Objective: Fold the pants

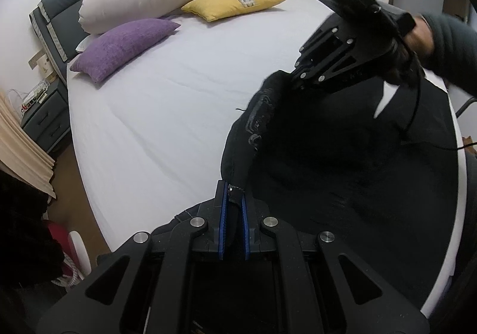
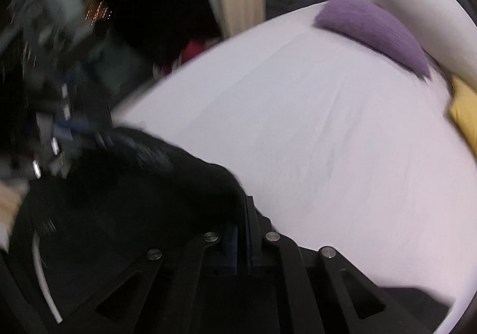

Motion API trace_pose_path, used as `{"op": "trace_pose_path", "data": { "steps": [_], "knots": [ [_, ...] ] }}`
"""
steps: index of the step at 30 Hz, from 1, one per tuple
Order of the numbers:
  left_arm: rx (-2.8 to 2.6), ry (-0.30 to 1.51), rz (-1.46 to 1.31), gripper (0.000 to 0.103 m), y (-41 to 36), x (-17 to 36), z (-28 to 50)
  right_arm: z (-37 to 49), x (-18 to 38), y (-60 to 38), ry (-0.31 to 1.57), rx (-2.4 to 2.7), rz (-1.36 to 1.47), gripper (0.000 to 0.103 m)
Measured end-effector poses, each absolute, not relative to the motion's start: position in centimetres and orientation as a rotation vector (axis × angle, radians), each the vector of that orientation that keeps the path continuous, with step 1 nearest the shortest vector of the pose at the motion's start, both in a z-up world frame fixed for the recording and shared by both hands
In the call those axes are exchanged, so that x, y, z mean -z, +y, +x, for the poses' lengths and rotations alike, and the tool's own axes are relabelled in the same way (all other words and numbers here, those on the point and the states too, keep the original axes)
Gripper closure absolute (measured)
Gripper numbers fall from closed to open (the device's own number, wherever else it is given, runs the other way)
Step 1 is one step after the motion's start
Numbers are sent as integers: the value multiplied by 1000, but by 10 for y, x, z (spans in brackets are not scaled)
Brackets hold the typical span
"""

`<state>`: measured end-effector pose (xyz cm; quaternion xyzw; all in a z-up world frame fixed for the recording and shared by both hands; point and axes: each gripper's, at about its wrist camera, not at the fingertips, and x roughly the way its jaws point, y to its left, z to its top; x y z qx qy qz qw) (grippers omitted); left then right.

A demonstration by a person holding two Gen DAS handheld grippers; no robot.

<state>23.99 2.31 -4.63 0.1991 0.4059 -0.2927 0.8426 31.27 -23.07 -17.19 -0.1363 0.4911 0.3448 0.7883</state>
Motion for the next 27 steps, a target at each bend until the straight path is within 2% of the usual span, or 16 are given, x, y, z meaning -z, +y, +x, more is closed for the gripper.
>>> {"op": "trace_pose_path", "data": {
  "steps": [4, 7, 12, 27],
  "knots": [
    [617, 870, 397, 96, 20, 47, 218, 290, 173, -229, 1071, -698, -7, 98],
    [621, 868, 396, 96, 16, 45, 195, 266, 179, -229, 1083, -702, 61, 98],
    [629, 868, 438, 96, 12, 50, 149, 230, 176, -236, 1096, -679, 21, 99],
    [729, 920, 597, 96, 2, 91, 6, 80, 177, -230, 1022, -570, -420, 99]
  ]
}}
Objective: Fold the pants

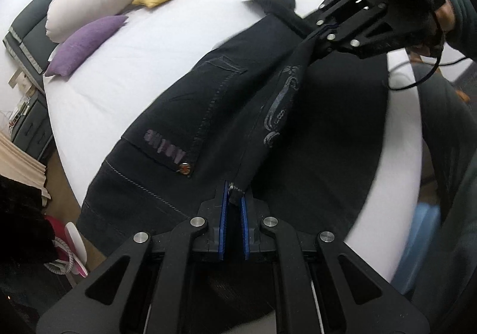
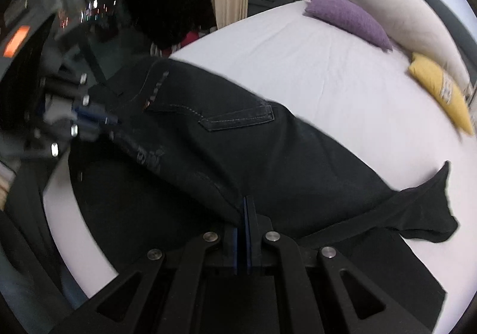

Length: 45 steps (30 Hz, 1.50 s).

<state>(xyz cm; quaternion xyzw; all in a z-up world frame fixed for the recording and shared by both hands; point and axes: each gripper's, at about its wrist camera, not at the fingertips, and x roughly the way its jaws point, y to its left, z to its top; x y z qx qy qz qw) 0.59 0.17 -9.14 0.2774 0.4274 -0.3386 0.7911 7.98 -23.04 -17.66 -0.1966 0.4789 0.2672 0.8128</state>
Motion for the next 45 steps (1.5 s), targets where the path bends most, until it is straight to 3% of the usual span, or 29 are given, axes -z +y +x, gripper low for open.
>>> {"op": "trace_pose_path", "data": {
  "steps": [11, 29, 39, 45],
  "knots": [
    [755, 968, 650, 97, 15, 115, -45, 25, 207, -218, 1014, -495, -543, 99],
    [739, 960, 595, 97, 25, 122, -42, -20, 225, -204, 975, -465, -655, 95],
    [691, 1042, 515, 93, 48, 96, -51, -31, 229, -200, 951, -396, -654, 90],
    [628, 969, 323, 93, 42, 57, -30, -31, 230, -196, 946, -367, -660, 90]
  ]
}}
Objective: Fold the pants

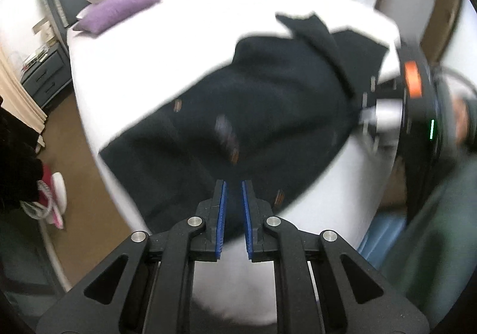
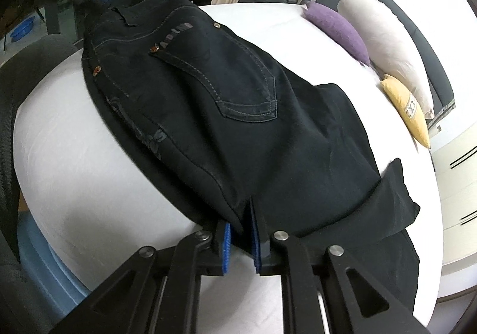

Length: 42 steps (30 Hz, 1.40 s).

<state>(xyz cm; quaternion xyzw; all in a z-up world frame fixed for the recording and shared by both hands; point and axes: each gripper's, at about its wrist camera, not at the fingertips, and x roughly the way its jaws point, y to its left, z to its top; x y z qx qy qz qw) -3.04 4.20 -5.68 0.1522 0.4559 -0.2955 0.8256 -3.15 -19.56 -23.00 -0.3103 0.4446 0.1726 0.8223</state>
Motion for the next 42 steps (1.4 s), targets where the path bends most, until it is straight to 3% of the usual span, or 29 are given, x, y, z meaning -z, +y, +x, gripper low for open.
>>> {"op": "trace_pose_path", "data": {
  "steps": [4, 7, 9, 11, 13, 18, 23, 26, 29, 42],
  "knots": [
    [649, 942, 221, 93, -14, 58, 3, -34, 231, -196, 936, -354, -648, 89],
    [685, 1015, 201, 93, -59, 86, 29, -36, 230, -201, 934, -345, -610, 82],
    [647, 1112, 264, 93, -77, 122, 39, -37, 227, -210, 932, -328, -571, 69],
    [650, 1110, 235, 93, -74, 136, 40, -38, 222, -223, 935, -305, -516, 41],
    [661, 1131, 143, 93, -62, 135, 45, -38, 215, -246, 987, -338, -388, 21],
    [647, 1108, 111, 93, -56, 110, 47, -13, 190, -323, 1041, -263, -71, 25],
    [682, 1052, 48, 93, -84, 89, 59, 72, 146, -411, 960, -91, 243, 27],
    [654, 1100, 68, 93, -108, 105, 75, 132, 144, -439, 967, 8, 293, 29],
    [627, 1159, 54, 93, -112, 138, 78, 185, 159, -455, 1010, 99, 311, 29],
    [679, 1136, -6, 93, -95, 144, 82, 277, 254, -461, 1272, 317, 243, 29]
  ]
}}
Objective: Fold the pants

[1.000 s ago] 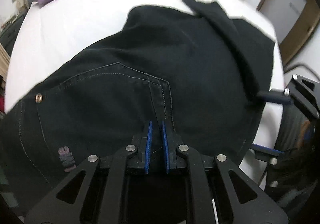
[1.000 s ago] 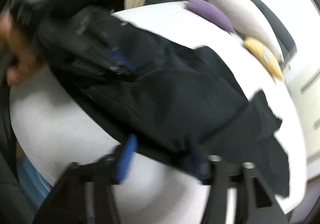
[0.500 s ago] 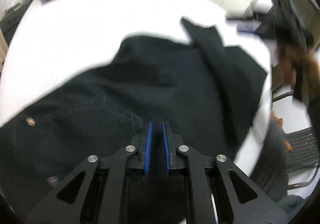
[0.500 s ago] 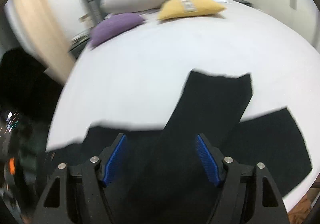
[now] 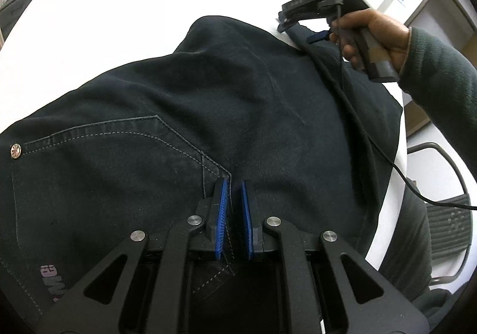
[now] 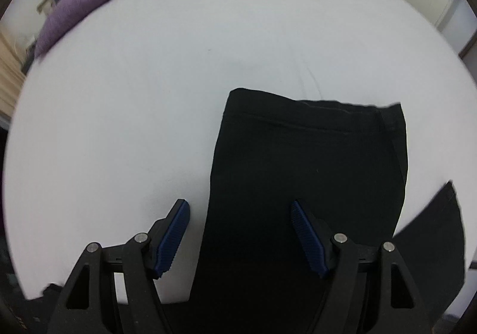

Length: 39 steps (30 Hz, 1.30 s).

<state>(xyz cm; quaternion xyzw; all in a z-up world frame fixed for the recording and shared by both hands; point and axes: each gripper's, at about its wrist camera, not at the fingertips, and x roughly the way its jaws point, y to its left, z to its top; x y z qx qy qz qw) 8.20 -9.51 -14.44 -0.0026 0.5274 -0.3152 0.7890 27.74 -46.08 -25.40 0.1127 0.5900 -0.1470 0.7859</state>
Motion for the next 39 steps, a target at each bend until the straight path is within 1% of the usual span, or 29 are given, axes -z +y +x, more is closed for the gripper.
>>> {"op": "trace_pose_path", "data": {
  "steps": [1, 3, 4, 5, 6, 7, 8, 9, 10, 14, 17, 20, 22, 24, 26, 30, 31, 32, 33, 35, 37, 39],
  "knots": [
    [679, 1134, -3, 93, -95, 144, 81, 279, 255, -455, 1276, 318, 203, 30],
    [679, 1129, 1, 93, -83, 143, 75, 280, 256, -449, 1277, 308, 163, 38],
    [678, 1127, 3, 93, -77, 142, 70, 280, 256, -448, 1277, 299, 147, 48],
    [677, 1126, 5, 93, -76, 142, 67, 281, 256, -447, 1279, 298, 139, 59],
    [676, 1125, 7, 93, -76, 142, 66, 281, 255, -448, 1280, 294, 136, 68],
    [675, 1123, 10, 93, -77, 143, 64, 280, 254, -449, 1279, 292, 139, 85],
    [674, 1122, 11, 93, -77, 143, 64, 279, 251, -453, 1276, 288, 155, 92],
    [672, 1121, 13, 93, -80, 143, 62, 275, 246, -458, 1264, 281, 190, 94],
    [670, 1121, 15, 93, -81, 143, 62, 273, 242, -466, 1250, 281, 205, 99],
    [662, 1121, 26, 93, -85, 142, 59, 233, 206, -499, 1102, 283, 360, 100],
    [653, 1125, 30, 93, -88, 141, 58, 171, 177, -543, 946, 304, 531, 100],
    [639, 1129, 42, 93, -92, 140, 58, 97, 161, -594, 801, 373, 668, 100],
    [629, 1132, 50, 93, -94, 139, 58, 42, 169, -627, 728, 438, 779, 100],
    [617, 1134, 63, 93, -98, 138, 58, -8, 192, -652, 673, 504, 910, 100],
    [606, 1136, 81, 93, -102, 136, 58, -49, 229, -670, 648, 528, 1088, 100],
    [584, 1143, 117, 93, -110, 134, 57, -77, 266, -668, 622, 476, 1225, 96],
    [578, 1144, 123, 93, -112, 133, 57, -83, 272, -665, 602, 443, 1272, 90],
    [573, 1144, 131, 93, -114, 132, 56, -75, 275, -661, 588, 425, 1296, 81],
    [567, 1145, 139, 93, -117, 132, 56, -73, 276, -656, 571, 412, 1307, 76],
    [557, 1145, 148, 93, -120, 131, 55, -74, 271, -657, 565, 393, 1295, 60],
    [550, 1144, 151, 93, -123, 131, 54, -67, 266, -657, 586, 379, 1275, 54],
    [545, 1143, 156, 93, -126, 130, 53, -61, 266, -662, 607, 382, 1266, 54]
  ]
}}
